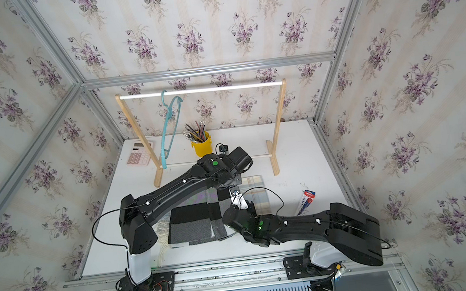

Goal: Hang the scarf on the hanger

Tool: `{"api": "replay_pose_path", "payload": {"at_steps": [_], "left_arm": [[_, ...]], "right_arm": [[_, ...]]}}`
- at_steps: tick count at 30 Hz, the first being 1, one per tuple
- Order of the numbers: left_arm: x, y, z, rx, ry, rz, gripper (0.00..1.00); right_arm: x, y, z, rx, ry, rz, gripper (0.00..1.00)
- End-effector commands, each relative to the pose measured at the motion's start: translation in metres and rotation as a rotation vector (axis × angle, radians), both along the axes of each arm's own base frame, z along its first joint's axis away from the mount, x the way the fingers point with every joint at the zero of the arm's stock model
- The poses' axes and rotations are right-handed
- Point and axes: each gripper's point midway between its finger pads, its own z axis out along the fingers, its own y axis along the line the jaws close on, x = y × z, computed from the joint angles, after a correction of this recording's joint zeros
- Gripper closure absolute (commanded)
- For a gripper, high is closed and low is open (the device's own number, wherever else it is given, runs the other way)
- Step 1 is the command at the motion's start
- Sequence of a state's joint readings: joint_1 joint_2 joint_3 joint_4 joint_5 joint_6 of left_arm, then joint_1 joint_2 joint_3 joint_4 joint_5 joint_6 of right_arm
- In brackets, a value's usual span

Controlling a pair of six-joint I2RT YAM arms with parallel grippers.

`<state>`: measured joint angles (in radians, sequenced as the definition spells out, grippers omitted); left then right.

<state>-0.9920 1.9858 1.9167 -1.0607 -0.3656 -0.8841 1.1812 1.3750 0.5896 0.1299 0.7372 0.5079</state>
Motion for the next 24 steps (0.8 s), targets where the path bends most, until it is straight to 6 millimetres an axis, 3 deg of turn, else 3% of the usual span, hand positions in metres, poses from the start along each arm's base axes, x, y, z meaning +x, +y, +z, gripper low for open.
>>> {"api": "replay_pose_path", "payload": {"at_steps": [1, 7, 13, 17, 18, 21, 24], "left_arm": [[-0.011, 0.003, -0.008, 0.014, 0.058, -0.014, 1.00], [-0.017, 0.002, 0.004, -0.013, 0.071, -0.060, 0.98], [-0.038, 0.029, 0.048, -0.023, 0.046, -0.137, 0.44], [-0.061, 0.058, 0.065, -0.081, 0.019, -0.156, 0.22], [-0.067, 0.066, 0.066, -0.103, 0.013, -0.157, 0.11], [-0.086, 0.086, 0.057, -0.183, 0.001, -0.143, 0.09], [-0.098, 0.091, 0.023, -0.339, -0.020, -0.116, 0.18]], "right_arm": [[0.005, -0.002, -0.001, -0.003, 0.012, -0.021, 0.88], [0.006, -0.005, -0.005, 0.013, 0.049, -0.021, 1.00], [0.006, -0.007, -0.005, 0.048, 0.082, -0.028, 1.00], [0.006, -0.006, -0.007, 0.070, 0.103, -0.027, 1.00], [0.006, -0.005, -0.008, 0.074, 0.106, -0.028, 1.00], [0.007, -0.006, -0.008, 0.097, 0.114, -0.034, 1.00], [0.007, -0.007, -0.007, 0.124, 0.124, -0.035, 1.00]]}}
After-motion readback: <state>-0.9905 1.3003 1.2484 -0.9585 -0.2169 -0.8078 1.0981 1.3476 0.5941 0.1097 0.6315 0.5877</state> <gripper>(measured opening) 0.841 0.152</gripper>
